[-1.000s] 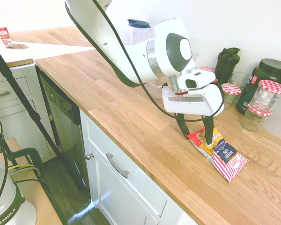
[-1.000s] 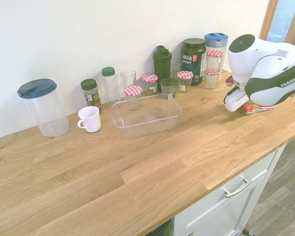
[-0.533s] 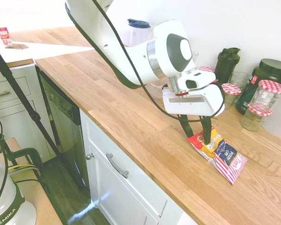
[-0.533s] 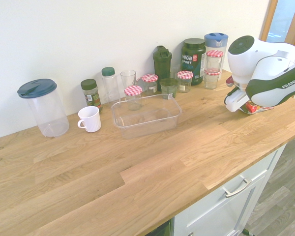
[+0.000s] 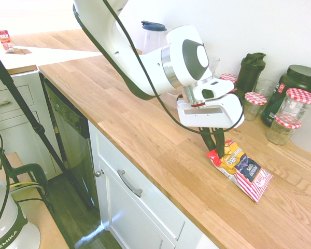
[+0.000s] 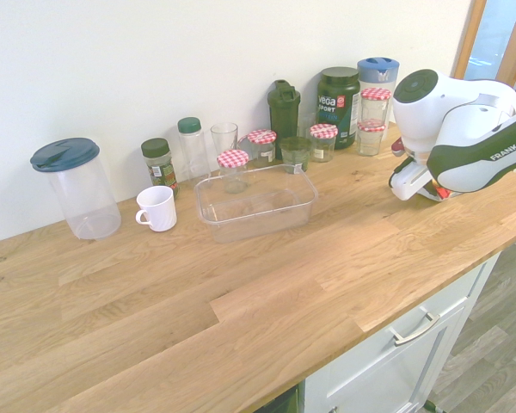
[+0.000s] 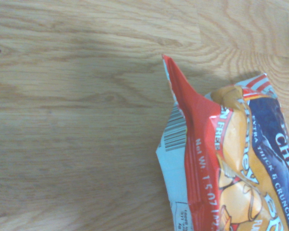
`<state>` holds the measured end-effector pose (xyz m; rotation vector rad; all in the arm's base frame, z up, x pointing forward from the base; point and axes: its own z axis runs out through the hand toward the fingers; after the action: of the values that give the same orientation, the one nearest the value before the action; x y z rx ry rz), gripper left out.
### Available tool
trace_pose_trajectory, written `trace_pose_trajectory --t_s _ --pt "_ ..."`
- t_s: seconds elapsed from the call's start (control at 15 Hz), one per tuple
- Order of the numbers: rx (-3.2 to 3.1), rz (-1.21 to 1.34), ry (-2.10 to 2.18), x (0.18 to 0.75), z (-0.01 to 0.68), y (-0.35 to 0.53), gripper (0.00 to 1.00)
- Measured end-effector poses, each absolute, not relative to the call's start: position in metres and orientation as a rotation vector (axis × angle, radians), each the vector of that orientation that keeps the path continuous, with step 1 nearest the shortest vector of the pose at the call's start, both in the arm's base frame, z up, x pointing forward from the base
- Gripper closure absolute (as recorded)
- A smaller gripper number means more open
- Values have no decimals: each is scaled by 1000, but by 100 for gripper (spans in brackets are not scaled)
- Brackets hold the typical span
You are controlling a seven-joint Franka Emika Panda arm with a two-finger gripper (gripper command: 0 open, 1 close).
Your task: Put the chip bag into the container
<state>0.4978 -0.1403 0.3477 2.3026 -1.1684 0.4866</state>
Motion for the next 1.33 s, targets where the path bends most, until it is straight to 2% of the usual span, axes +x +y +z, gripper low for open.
trace_pose_trajectory --t_s 0.4,0.67,1.33 --pt "2302 519 -1173 501 359 -136 100" --pt "2306 628 -1192 510 405 -116 100" --pt "2365 829 -1097 534 552 63 100"
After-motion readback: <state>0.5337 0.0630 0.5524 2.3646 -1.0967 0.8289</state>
